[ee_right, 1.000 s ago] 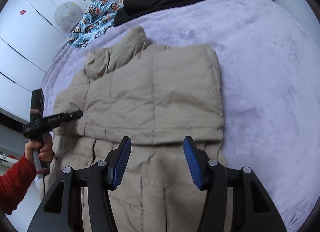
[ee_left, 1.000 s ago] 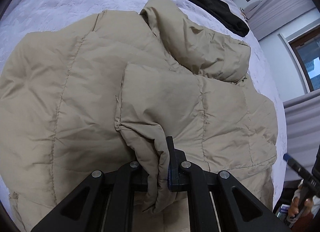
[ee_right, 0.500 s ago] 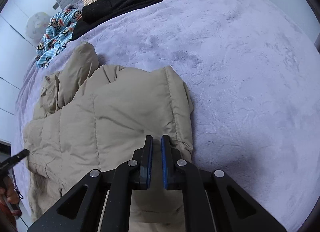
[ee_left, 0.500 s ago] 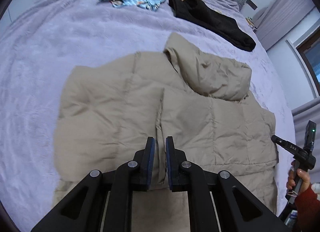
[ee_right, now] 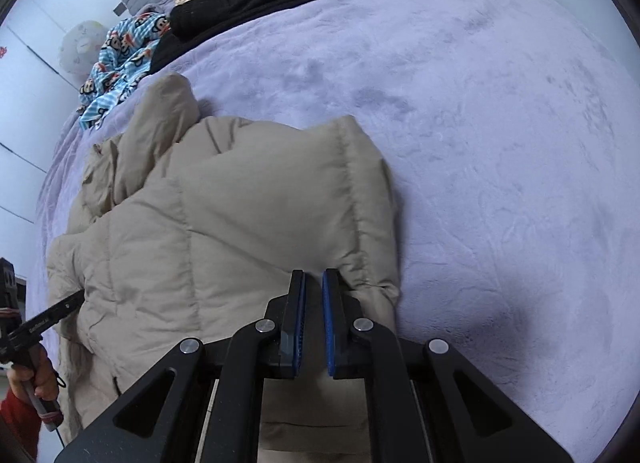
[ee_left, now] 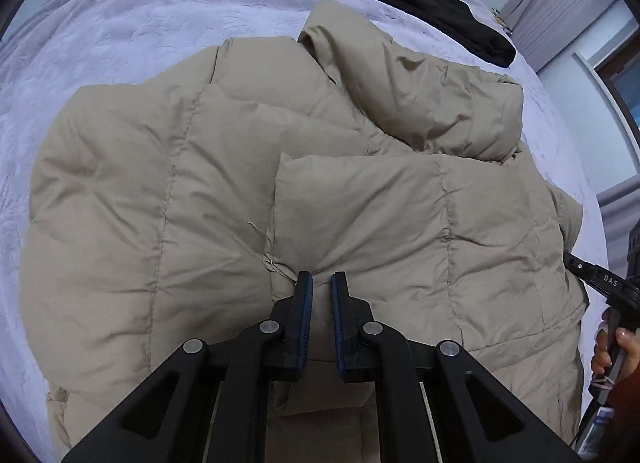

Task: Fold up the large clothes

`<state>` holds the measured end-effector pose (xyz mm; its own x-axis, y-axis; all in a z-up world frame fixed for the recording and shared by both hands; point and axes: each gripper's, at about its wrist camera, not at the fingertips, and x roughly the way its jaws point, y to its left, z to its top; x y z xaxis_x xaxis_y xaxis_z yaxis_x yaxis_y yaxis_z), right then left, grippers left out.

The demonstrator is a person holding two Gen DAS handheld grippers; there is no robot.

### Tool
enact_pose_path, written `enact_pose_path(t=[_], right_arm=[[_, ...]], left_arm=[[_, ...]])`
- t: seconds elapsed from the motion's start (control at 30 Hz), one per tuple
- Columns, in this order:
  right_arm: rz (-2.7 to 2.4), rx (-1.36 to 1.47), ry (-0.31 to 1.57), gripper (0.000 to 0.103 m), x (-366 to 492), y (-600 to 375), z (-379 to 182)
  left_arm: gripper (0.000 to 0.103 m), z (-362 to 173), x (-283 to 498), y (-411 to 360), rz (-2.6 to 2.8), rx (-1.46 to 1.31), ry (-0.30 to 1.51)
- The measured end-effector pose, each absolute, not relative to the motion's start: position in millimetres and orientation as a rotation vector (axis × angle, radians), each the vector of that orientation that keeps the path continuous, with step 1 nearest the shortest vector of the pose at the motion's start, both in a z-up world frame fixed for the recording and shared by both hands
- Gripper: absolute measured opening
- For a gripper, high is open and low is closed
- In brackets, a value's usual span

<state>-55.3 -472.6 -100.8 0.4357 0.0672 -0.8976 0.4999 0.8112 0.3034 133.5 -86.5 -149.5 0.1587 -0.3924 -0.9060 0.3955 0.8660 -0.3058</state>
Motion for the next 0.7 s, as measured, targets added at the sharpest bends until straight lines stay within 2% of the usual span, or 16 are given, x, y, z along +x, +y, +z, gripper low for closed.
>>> enact_pose_path(t=[0.13, 0.3, 0.4, 0.7], right_arm=[[-0.295, 0.602, 1.087, 0.006, -58, -479, -113], [-0.327, 0.515, 1.11, 0.007, -61, -470, -96], [-0.349, 0.469, 1.126, 0.011, -70, -464, -85], [-0.359, 0.573, 1.138, 0.012, -103, -464, -66]], left_arm=[[0.012, -148, 133, -93, -0.547, 0.034, 1.292], [0.012, -131, 128, -93, -0.472, 0.104, 1.276], [0.012, -119, 123, -92, -0.407, 0.172, 1.267], [0.012, -97, 103, -90, -0.351, 0.194, 1.268]])
